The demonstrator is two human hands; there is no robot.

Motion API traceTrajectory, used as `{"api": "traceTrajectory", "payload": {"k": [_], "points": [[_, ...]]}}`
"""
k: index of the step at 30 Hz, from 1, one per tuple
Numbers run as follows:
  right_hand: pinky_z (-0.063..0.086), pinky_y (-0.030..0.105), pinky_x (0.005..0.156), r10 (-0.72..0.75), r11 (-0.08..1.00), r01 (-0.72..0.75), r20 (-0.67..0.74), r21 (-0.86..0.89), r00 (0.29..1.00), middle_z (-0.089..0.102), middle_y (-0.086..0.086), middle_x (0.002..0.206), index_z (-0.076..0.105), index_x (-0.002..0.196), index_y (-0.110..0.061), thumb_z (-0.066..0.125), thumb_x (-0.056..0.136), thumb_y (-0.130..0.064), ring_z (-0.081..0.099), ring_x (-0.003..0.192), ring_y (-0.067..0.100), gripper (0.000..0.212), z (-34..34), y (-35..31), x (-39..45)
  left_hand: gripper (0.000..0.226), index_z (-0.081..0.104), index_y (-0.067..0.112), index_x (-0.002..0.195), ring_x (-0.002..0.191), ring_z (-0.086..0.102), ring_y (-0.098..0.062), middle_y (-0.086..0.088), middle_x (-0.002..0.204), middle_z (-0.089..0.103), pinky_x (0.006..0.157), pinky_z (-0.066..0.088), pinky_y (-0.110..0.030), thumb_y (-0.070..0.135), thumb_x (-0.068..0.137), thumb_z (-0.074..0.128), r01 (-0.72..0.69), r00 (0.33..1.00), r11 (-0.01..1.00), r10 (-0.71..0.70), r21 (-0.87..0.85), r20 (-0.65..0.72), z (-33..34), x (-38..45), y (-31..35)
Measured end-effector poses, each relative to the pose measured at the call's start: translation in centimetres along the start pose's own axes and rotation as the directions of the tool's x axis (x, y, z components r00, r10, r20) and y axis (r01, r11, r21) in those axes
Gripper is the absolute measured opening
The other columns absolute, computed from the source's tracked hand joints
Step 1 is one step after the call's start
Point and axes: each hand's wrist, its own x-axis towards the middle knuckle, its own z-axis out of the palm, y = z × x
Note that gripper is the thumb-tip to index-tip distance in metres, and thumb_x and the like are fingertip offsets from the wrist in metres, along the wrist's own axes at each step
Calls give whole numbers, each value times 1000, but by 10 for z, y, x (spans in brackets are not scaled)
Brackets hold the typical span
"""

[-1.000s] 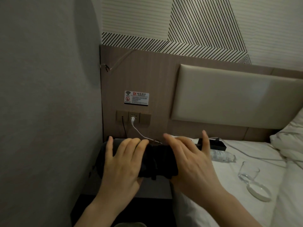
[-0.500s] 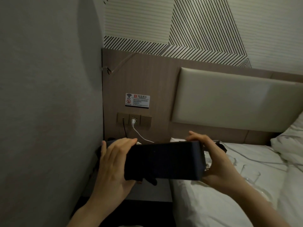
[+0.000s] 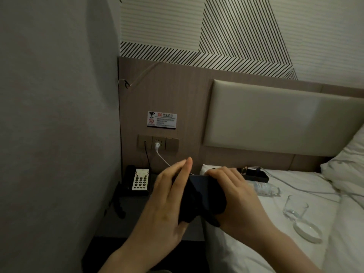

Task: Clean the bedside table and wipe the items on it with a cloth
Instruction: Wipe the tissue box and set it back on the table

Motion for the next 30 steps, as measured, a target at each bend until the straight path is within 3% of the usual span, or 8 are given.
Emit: {"api": "traceTrajectory", "payload": {"k": [4,7,9,13,18,23,27,30], "points": [[56,45,81,-43,996,46,35,-78,998,59,-2,115,51,121,-17,55,64,-49,56,106,22,65,-8,-8,7,111,5,30,154,128,32,2,23,141,22,101,27,-2,31,72,80,-4,998,1000,5,21,-55,-5,-1,-7],[35,65,102,5,999,-2,71,-36,997,39,-17,139,34,137,-28,61,65,-53,31,137,9,81,-15,-8,12,100,8,31,154,130,37,-3,22,140,27,104,31,-9,42,79,74,10,989,991,-29,-136,-142,-11,-2,-9],[27,64,109,93,982,-110,117,152,989,19,-31,149,20,145,-40,71,64,-54,13,145,1,97,-22,3,8,102,10,35,153,131,37,-2,18,138,32,105,30,-10,38,76,76,58,979,969,-103,-242,-177,-16,-4,-11],[26,51,117,222,881,-300,239,366,945,7,-31,156,2,147,-54,89,63,-37,9,146,-3,122,-22,33,-4,106,17,26,153,129,34,12,15,136,38,99,26,0,26,66,78,107,965,940,-177,-323,-195,-25,-9,-14],[37,45,112,190,778,-362,356,514,915,33,-24,151,23,144,-54,90,64,-35,31,141,4,106,-3,41,-11,98,22,69,133,131,25,20,48,137,28,97,24,5,34,59,76,166,951,853,-271,-496,-147,-20,-14,-15],[51,34,94,222,826,-320,255,463,941,59,-18,127,44,132,-44,90,57,-46,57,117,3,88,4,36,-15,82,17,51,145,129,20,26,47,139,26,94,17,9,33,84,70,133,979,864,-189,-486,-69,-29,-10,-26],[52,23,88,194,861,-242,151,447,969,60,-18,119,51,128,-37,88,57,-35,59,109,2,80,6,21,-9,51,34,60,136,136,28,10,34,145,34,114,23,-24,57,89,53,254,918,558,-397,-790,14,-20,-5,-31],[52,31,88,157,898,-192,119,395,980,60,-12,119,54,128,-24,87,59,-28,60,109,8,76,4,11,-2,46,36,63,132,135,32,8,33,143,39,115,23,-25,65,86,44,324,838,585,-542,-744,-62,-9,-3,-31]]}}
